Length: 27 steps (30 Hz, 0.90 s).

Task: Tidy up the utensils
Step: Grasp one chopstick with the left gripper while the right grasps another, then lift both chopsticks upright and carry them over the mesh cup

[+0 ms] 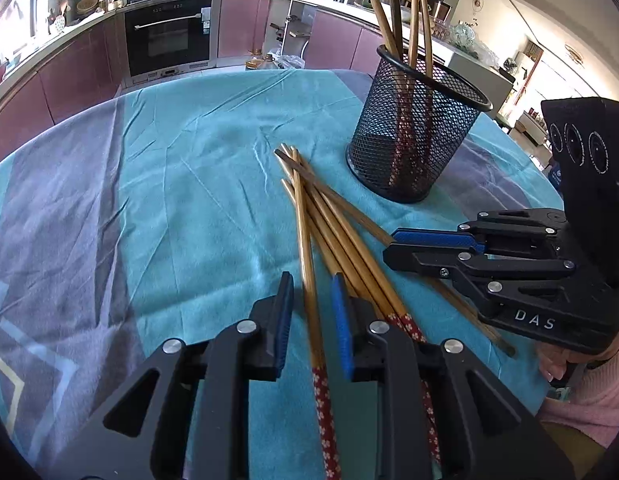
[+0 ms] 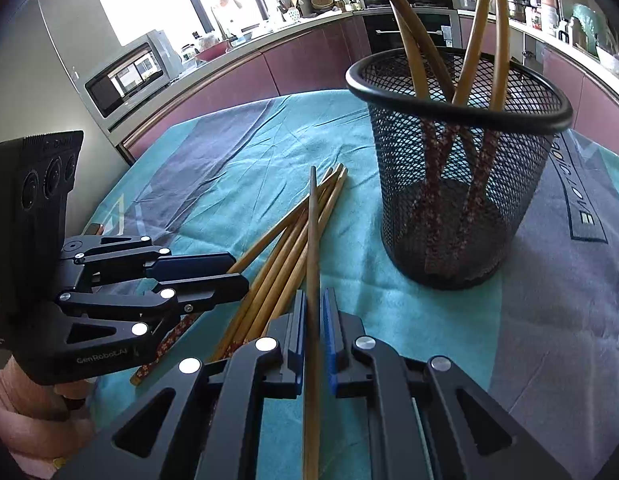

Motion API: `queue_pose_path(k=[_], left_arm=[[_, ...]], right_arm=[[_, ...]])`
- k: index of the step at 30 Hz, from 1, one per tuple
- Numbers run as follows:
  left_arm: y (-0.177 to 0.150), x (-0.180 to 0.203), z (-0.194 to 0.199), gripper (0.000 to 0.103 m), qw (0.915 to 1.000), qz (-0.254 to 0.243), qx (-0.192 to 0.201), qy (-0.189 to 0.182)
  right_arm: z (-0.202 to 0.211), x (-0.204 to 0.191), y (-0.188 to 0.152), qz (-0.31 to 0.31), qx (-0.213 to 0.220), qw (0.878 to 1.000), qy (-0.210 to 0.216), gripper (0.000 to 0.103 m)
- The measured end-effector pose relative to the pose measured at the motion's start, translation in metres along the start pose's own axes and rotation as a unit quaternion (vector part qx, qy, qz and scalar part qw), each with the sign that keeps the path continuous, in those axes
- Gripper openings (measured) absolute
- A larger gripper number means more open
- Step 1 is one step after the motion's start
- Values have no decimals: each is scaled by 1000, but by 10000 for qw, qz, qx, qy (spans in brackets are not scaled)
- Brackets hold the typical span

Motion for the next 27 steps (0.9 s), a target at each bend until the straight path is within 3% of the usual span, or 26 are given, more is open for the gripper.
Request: queue_pose_path(k=[6,12,21,27], left_arm=[[9,-3,-7,9,10000,46,-18,81],[10,-6,-6,7,9997,243,61,54],[10,1,22,7,9988,308,317,-225],[21,13,51,7,9963,264,563,-597]], right_arm=[[-2,0,3,17,17,10000,-16,6],[6,0,5,4,175,9998,0,6],[38,-2,12,72,571,9983,46,6],[66,-2,18,60,904,9959,67,6]])
Point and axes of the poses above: each gripper's, at about its wrist camera, not at the fingertips, and z roughly against the way its jaws point, x to its right, y to its top, the point moved 9 cm from there along -z, roughly the way its jaws point, and after that the axes turned 1 degree about x, right-handed, at the moved point
